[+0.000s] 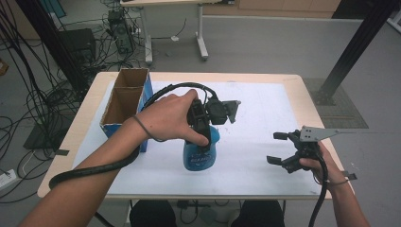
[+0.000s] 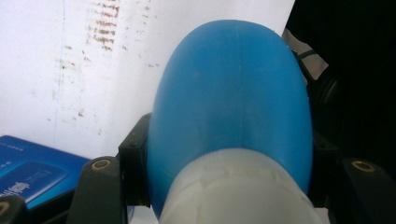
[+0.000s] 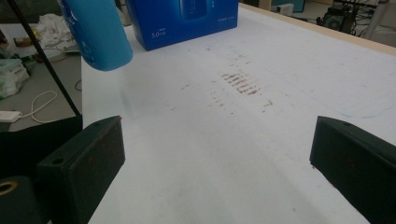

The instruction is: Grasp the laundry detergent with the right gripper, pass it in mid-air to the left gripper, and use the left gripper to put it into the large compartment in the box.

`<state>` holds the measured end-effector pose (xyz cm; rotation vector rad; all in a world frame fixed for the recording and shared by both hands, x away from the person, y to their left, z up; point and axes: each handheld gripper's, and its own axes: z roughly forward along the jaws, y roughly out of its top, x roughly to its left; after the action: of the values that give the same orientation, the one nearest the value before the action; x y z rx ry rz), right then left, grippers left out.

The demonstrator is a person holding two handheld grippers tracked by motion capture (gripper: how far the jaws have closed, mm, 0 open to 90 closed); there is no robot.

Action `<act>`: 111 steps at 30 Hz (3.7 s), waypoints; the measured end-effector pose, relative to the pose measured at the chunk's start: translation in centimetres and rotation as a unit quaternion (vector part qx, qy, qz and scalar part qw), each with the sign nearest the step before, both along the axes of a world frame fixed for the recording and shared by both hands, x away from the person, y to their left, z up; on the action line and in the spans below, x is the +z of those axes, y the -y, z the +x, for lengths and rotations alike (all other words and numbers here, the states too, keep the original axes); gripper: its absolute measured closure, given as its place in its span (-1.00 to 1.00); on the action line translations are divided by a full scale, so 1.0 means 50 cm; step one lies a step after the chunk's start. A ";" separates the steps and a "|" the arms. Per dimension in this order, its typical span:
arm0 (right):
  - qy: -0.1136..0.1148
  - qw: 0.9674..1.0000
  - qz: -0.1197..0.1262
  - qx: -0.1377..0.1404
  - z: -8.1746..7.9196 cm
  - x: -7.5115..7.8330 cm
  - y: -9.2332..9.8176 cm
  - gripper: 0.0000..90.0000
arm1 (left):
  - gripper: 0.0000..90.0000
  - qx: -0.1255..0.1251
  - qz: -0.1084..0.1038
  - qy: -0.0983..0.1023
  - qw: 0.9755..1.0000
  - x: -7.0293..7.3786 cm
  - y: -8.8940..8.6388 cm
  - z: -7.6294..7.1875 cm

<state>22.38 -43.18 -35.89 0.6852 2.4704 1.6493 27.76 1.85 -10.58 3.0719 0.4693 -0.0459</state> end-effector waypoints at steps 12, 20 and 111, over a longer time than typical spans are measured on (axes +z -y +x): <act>0.001 1.000 0.003 -0.014 -0.013 -0.005 0.013 -0.93 | -0.17 0.057 -0.002 0.001 0.998 -0.008 0.001 0.004; 0.001 1.000 0.002 -0.017 -0.018 -0.004 0.013 -0.93 | -0.16 0.148 -0.015 0.006 0.989 -0.009 -0.012 0.018; 0.015 0.998 -0.003 -0.055 -0.034 0.000 -0.004 -0.93 | -0.16 0.450 -0.010 0.023 0.893 0.208 -0.103 0.206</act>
<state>20.68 -42.96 -35.90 0.7759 2.3704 1.6011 38.05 7.01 -0.16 2.5034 1.7801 0.0491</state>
